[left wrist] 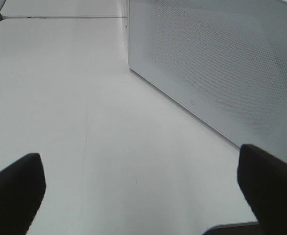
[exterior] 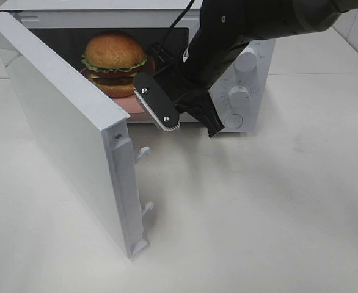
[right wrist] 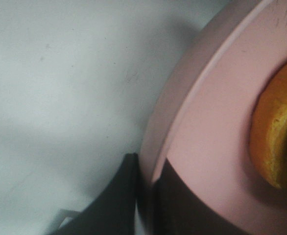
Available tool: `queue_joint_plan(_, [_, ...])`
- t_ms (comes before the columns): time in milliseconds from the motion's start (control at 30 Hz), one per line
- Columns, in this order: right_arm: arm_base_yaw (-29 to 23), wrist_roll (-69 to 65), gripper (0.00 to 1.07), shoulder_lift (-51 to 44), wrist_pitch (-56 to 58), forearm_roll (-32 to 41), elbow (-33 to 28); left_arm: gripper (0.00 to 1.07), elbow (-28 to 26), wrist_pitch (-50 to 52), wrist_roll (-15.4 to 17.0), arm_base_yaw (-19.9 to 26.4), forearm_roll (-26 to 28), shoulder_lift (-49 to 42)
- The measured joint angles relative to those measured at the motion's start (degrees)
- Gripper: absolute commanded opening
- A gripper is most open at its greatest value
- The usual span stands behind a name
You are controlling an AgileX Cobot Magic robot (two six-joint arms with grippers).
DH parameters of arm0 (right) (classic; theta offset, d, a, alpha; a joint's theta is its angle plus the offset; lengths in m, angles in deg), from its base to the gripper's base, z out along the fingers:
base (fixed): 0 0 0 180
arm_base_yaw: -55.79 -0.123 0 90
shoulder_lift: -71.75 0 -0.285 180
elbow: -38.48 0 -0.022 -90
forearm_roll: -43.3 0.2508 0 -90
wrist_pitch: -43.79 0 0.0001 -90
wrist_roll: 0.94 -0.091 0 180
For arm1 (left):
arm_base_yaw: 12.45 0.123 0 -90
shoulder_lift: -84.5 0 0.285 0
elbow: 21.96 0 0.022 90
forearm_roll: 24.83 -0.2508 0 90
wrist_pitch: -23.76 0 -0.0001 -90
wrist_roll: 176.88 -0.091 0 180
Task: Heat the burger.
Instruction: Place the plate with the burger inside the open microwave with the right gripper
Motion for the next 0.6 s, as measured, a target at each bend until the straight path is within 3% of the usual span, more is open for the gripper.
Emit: queue_joint_plan(600, [0.11,-4.93,0.0,7.05,3.04,-4.3,11.23,1.0,0.0,0.0,0.0,0.0,0.0,0.0])
